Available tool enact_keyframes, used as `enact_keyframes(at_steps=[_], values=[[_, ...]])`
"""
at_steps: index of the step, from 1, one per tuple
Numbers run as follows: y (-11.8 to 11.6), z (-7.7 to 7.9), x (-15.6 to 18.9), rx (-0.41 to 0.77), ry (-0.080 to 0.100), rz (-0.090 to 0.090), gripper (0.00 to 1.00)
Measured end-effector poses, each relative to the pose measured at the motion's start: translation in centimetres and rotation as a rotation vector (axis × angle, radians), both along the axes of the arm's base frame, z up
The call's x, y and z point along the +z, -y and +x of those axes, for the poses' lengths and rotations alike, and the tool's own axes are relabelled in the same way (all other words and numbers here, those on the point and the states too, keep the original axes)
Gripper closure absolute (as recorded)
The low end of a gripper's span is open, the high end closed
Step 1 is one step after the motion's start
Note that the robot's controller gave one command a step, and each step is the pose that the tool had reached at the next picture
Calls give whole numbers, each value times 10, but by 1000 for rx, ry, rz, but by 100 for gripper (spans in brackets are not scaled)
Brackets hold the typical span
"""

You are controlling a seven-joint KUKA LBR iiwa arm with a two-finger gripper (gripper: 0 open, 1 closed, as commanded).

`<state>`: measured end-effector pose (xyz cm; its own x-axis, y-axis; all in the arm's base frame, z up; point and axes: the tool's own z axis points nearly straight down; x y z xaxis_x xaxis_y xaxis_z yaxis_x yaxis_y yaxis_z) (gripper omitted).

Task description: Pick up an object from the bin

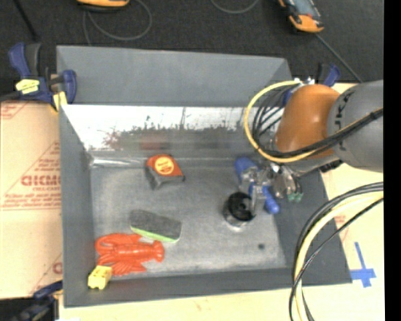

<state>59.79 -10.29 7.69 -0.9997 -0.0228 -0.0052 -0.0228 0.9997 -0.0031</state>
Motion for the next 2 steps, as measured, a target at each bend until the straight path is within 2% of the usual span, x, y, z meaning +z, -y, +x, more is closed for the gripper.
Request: enact_keyframes(at_steps=[1, 2], values=[[-25, -23, 99, 38, -2, 2, 100], [-25, -23, 99, 38, -2, 2, 100]])
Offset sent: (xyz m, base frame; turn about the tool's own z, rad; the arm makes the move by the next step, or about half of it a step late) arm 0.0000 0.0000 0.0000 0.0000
